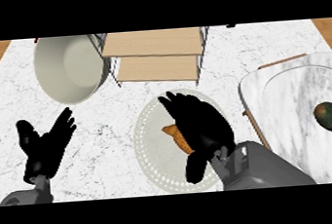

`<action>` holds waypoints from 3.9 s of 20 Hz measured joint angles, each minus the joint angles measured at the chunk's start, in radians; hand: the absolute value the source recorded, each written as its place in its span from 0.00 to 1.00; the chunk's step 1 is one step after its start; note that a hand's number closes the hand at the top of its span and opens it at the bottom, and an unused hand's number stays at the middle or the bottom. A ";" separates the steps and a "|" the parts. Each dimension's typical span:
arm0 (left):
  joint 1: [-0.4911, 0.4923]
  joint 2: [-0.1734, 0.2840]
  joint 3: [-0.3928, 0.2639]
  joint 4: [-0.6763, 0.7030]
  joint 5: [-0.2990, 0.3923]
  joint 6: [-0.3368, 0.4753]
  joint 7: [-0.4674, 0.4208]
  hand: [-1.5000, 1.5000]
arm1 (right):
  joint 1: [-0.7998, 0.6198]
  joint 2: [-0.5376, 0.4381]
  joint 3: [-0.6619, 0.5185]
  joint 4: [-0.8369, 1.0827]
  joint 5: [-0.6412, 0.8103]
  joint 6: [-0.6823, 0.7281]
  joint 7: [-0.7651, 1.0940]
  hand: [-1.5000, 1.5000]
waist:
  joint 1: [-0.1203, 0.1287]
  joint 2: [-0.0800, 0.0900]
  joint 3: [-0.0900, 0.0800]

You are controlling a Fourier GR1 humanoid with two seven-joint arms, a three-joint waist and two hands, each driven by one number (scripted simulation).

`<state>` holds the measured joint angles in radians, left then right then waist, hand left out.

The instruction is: Pick the croissant from the placemat and place it in the tiered shelf

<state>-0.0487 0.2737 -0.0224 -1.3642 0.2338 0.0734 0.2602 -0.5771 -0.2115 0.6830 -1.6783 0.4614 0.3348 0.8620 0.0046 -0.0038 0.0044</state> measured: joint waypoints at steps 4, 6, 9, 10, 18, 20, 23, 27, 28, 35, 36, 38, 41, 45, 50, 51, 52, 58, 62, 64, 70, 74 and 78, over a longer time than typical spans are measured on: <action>0.007 -0.018 0.000 0.002 -0.012 -0.002 -0.012 0.50 | 0.038 0.019 0.011 0.004 0.070 0.013 0.019 0.00 | -0.002 0.000 0.001; 0.010 -0.024 0.006 -0.003 -0.017 0.001 -0.012 0.50 | 0.071 0.019 0.019 -0.010 0.115 0.012 0.021 0.00 | -0.003 -0.001 0.001; 0.000 -0.018 0.025 0.012 -0.013 -0.021 -0.010 0.50 | 0.096 0.048 0.032 0.016 0.187 -0.003 0.013 0.00 | -0.002 -0.001 0.001; -0.008 -0.025 0.022 0.020 -0.023 -0.015 -0.009 0.50 | 0.101 0.060 0.034 0.024 0.207 -0.006 0.012 0.00 | -0.002 -0.001 0.002; -0.008 -0.041 0.038 0.005 -0.042 -0.026 0.007 0.50 | 0.168 0.119 0.030 0.081 0.335 -0.016 -0.041 0.00 | -0.003 0.000 0.001; -0.005 -0.051 0.035 -0.005 -0.055 -0.016 0.009 0.50 | 0.155 0.147 0.026 0.128 0.365 -0.032 -0.049 0.00 | -0.001 0.001 0.000; -0.003 -0.044 0.047 -0.005 -0.057 -0.030 0.011 0.50 | 0.156 0.152 0.004 0.184 0.411 -0.056 -0.090 0.00 | 0.000 0.001 0.000; -0.001 -0.045 0.060 -0.006 -0.057 -0.046 0.019 0.50 | 0.160 0.155 -0.026 0.238 0.469 -0.081 -0.141 0.00 | -0.001 0.001 -0.001; 0.000 -0.055 0.055 -0.013 -0.063 -0.040 0.025 0.50 | 0.165 0.157 -0.031 0.240 0.484 -0.085 -0.150 0.00 | -0.002 0.001 -0.001; 0.000 -0.062 0.074 -0.017 -0.073 -0.050 0.034 0.50 | 0.181 0.182 -0.051 0.336 0.534 -0.176 -0.249 0.00 | -0.001 0.001 -0.001; -0.005 -0.062 0.078 -0.010 -0.072 -0.055 0.034 0.50 | 0.168 0.183 -0.074 0.351 0.533 -0.175 -0.271 0.00 | -0.001 0.002 -0.001; -0.017 -0.062 0.085 -0.001 -0.072 -0.063 0.039 0.50 | 0.151 0.194 -0.063 0.392 0.531 -0.200 -0.277 0.00 | 0.000 0.002 -0.001; 0.002 -0.078 0.079 -0.018 -0.088 -0.061 0.022 0.50 | 0.142 0.203 -0.075 0.438 0.532 -0.232 -0.314 0.00 | 0.000 -0.001 -0.001; -0.001 -0.085 0.074 -0.008 -0.095 -0.065 0.017 0.50 | 0.097 0.195 -0.052 0.497 0.525 -0.157 -0.365 1.00 | 0.006 -0.010 -0.004; -0.013 -0.084 0.082 0.003 -0.102 -0.062 0.024 0.50 | 0.078 0.205 -0.042 0.524 0.512 -0.126 -0.445 1.00 | 0.004 -0.015 -0.005; -0.008 -0.080 0.086 -0.002 -0.096 -0.070 0.028 0.50 | 0.087 0.207 -0.042 0.515 0.510 -0.128 -0.458 1.00 | 0.003 -0.015 -0.005; -0.007 -0.081 0.087 -0.004 -0.096 -0.069 0.035 0.50 | 0.084 0.205 -0.031 0.517 0.501 -0.140 -0.462 1.00 | 0.004 -0.016 -0.006; -0.007 -0.084 0.089 -0.013 -0.095 -0.078 0.043 0.50 | 0.105 0.179 0.026 0.450 0.423 -0.186 -0.401 1.00 | 0.009 -0.011 -0.011; -0.030 -0.090 0.070 -0.011 -0.105 -0.084 0.042 0.50 | 0.073 0.197 0.041 0.420 0.260 -0.281 -0.202 1.00 | 0.046 0.004 -0.005; -0.044 -0.094 0.067 0.002 -0.107 -0.085 0.040 0.50 | 0.038 0.203 0.070 0.398 0.200 -0.359 -0.111 1.00 | 0.059 0.007 -0.004; -0.052 -0.100 0.059 0.015 -0.114 -0.087 0.036 0.50 | -0.179 0.208 0.135 0.304 0.147 -0.560 0.128 1.00 | 0.067 0.001 -0.003; -0.045 -0.100 0.064 0.022 -0.114 -0.086 0.032 0.50 | -0.356 0.203 0.137 0.252 0.183 -0.585 0.228 1.00 | 0.057 -0.007 -0.004; -0.043 -0.095 0.071 0.024 -0.116 -0.080 0.043 0.50 | -0.509 0.199 0.098 0.238 0.210 -0.574 0.298 1.00 | 0.041 -0.011 -0.003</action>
<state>-0.0917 0.1785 0.0490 -1.3400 0.1180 -0.0064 0.3034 -1.0865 -0.0122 0.7806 -1.4405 0.6712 -0.2389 1.1602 0.0460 -0.0146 0.0011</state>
